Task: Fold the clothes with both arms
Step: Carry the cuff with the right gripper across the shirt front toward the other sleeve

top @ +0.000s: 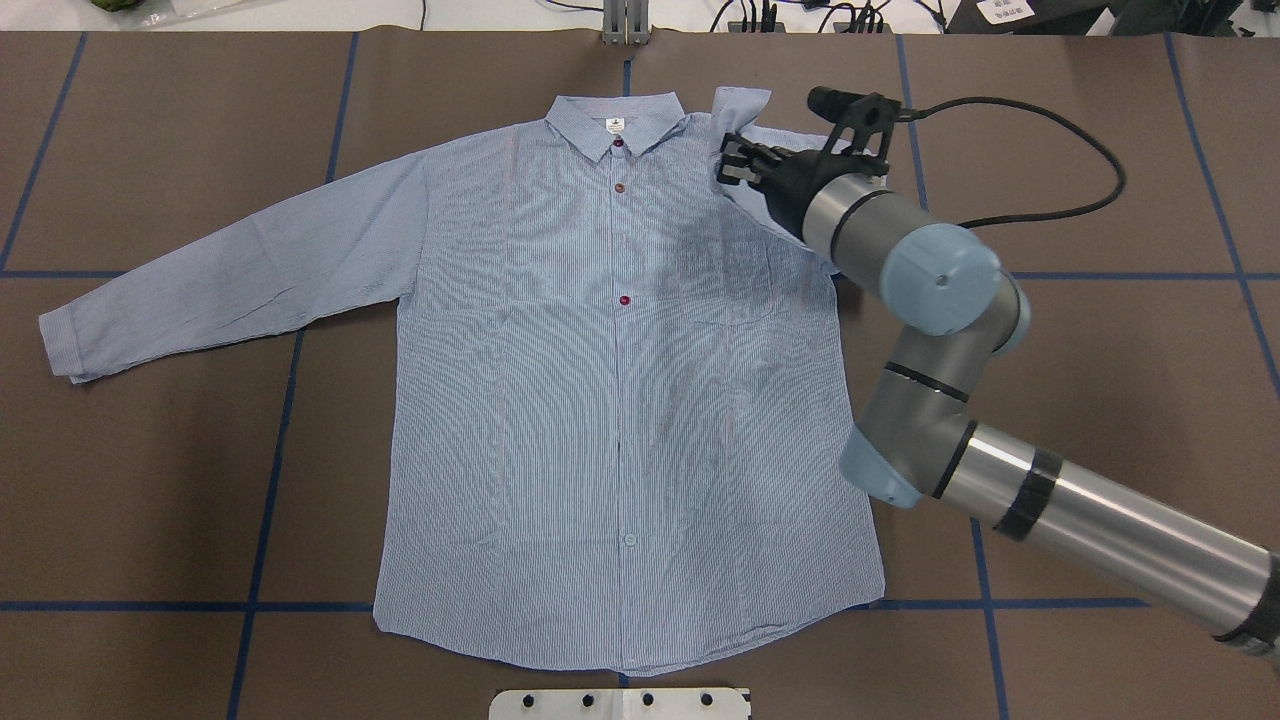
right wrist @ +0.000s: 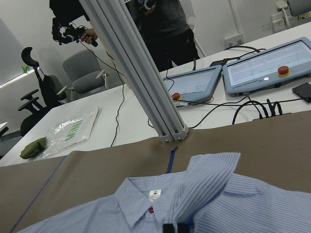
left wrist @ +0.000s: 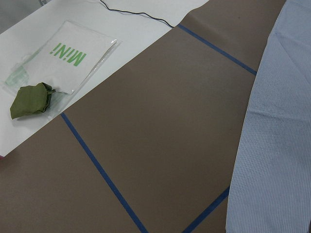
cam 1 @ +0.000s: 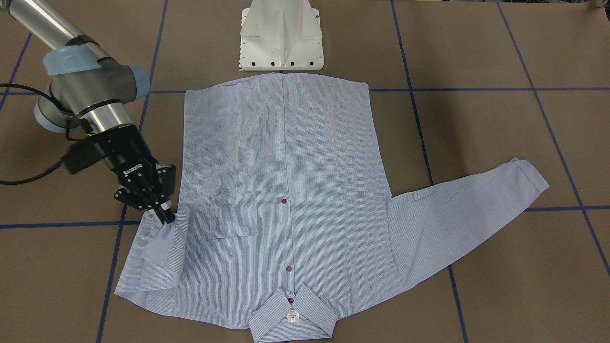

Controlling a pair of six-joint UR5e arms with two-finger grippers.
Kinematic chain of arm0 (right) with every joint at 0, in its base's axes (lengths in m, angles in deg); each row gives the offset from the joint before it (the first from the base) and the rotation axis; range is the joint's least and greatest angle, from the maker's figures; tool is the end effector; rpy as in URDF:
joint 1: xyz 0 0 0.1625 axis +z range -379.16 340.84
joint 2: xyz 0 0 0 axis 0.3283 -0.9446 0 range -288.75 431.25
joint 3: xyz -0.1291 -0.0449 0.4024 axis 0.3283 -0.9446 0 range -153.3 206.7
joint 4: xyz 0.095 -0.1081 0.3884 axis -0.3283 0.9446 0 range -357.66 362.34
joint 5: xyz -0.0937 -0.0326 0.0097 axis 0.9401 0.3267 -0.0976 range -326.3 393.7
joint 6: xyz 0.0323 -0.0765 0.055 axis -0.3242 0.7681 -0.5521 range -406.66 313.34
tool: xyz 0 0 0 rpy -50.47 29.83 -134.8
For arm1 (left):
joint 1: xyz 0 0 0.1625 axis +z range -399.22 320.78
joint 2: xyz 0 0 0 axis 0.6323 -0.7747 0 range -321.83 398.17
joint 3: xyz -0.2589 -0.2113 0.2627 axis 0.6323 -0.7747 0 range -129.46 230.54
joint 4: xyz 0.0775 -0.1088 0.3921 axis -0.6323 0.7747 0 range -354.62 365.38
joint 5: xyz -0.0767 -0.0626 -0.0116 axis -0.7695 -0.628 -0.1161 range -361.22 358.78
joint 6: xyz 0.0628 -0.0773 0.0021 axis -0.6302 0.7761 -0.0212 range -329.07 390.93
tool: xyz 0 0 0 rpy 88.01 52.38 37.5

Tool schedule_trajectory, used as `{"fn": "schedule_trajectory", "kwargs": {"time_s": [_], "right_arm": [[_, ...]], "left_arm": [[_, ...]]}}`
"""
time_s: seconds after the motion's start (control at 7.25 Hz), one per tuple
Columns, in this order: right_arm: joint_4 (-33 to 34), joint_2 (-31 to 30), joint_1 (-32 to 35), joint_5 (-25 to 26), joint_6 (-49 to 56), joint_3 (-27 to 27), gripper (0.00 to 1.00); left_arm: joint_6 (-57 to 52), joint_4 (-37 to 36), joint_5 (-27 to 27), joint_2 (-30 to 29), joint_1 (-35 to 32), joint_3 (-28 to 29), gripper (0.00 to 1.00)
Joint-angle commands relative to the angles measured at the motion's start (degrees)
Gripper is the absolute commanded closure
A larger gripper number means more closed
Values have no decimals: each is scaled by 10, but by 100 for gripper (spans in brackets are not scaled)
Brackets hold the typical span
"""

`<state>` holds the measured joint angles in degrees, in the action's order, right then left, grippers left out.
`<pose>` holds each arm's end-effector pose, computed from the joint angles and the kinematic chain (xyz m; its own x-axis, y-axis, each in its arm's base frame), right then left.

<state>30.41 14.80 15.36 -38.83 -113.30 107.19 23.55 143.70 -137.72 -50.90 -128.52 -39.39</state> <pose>-0.4799 -0.5283 0.2641 0.3651 -0.2078 0.9075 -0.7000 0.5813 0.4148 -0.0549 -0.5039 0.5675 0.6751 0.6243 -0.3931 -0.0959 0.6026 0.7923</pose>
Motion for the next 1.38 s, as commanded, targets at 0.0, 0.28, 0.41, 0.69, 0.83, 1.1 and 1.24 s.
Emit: {"fn": "schedule_trajectory", "kwargs": {"time_s": [0.0,0.28,0.41,0.69,0.83,1.1,1.24], "right_arm": [[102,70,-54,53,0,-28,100],[199,116,-71,54,2,-50,100],[201,130,-81,55,2,-78,100],[252,195,-89,56,0,-123,100],[285,206,-91,56,1,-124,100],[301,242,-94,56,2,-164,100],[332,271,-98,56,3,-197,100]], "left_arm": [[1,0,0,0,0,0,0],[0,0,1,0,-1,0,0],[1,0,1,1,-1,0,0],[0,0,0,1,-1,2,0],[0,0,1,1,-1,3,0],[0,0,1,1,0,6,0],[0,0,0,1,-1,8,0]]}}
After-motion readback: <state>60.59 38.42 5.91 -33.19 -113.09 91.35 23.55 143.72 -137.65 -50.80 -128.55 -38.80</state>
